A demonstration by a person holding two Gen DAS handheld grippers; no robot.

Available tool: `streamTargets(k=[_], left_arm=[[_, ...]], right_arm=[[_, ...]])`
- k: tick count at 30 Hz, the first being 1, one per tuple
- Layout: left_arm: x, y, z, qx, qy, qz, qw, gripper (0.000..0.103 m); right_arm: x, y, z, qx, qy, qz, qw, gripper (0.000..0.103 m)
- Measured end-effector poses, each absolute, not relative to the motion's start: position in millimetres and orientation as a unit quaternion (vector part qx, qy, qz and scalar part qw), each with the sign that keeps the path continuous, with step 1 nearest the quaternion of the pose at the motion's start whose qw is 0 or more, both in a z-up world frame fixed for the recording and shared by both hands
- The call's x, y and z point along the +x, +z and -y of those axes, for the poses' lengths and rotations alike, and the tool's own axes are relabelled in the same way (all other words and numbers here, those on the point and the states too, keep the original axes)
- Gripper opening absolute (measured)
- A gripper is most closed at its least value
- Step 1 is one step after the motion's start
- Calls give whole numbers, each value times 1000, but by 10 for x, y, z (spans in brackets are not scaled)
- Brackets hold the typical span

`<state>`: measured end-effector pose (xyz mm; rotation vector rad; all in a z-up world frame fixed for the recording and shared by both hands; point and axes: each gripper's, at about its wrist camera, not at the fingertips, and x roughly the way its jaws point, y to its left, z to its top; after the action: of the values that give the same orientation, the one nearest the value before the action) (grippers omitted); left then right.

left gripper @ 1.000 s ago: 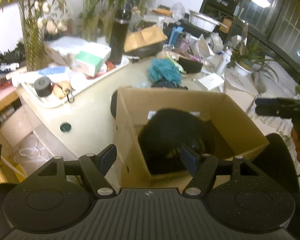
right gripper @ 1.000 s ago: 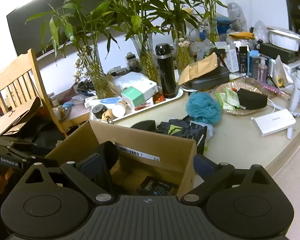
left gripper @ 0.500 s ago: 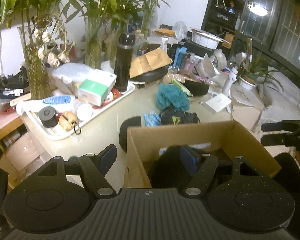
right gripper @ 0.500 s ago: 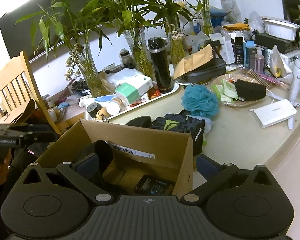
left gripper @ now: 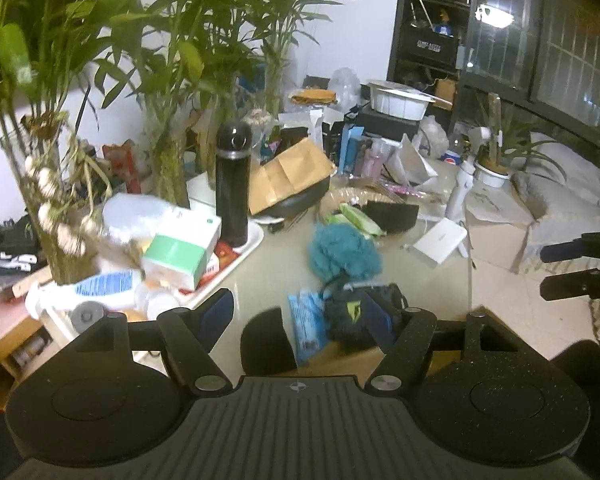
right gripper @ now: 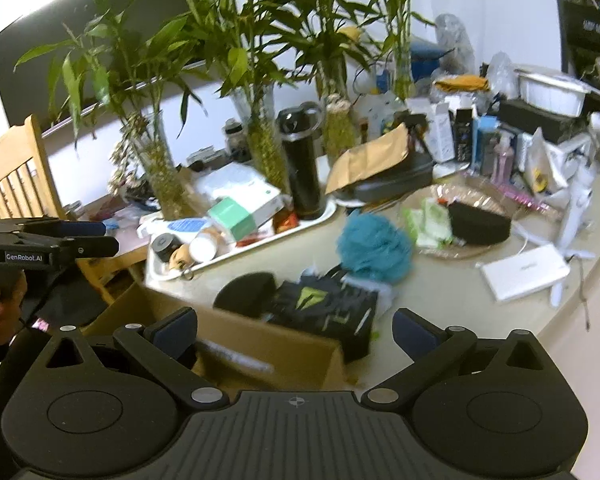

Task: Organize soft objects
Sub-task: 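Grasp the second black foam piece with the left tool while the right tool approaches the glove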

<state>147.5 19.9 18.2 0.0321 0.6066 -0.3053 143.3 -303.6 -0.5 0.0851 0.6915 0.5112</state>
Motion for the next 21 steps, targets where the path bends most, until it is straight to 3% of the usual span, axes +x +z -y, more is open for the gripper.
streamTargets(k=[11, 15, 21], left_arm=[[1894, 67, -207, 25, -140, -337, 931, 70], [2076, 6, -249, 32, -134, -368, 920, 80], [2414, -148, -348, 18, -132, -414, 901, 81]], right_arm=[[1502, -137, 3089, 33, 240, -345, 906, 103], [1539, -165, 3099, 39, 237, -347, 907, 103], [1641, -173, 3100, 28, 231, -343, 910, 103]])
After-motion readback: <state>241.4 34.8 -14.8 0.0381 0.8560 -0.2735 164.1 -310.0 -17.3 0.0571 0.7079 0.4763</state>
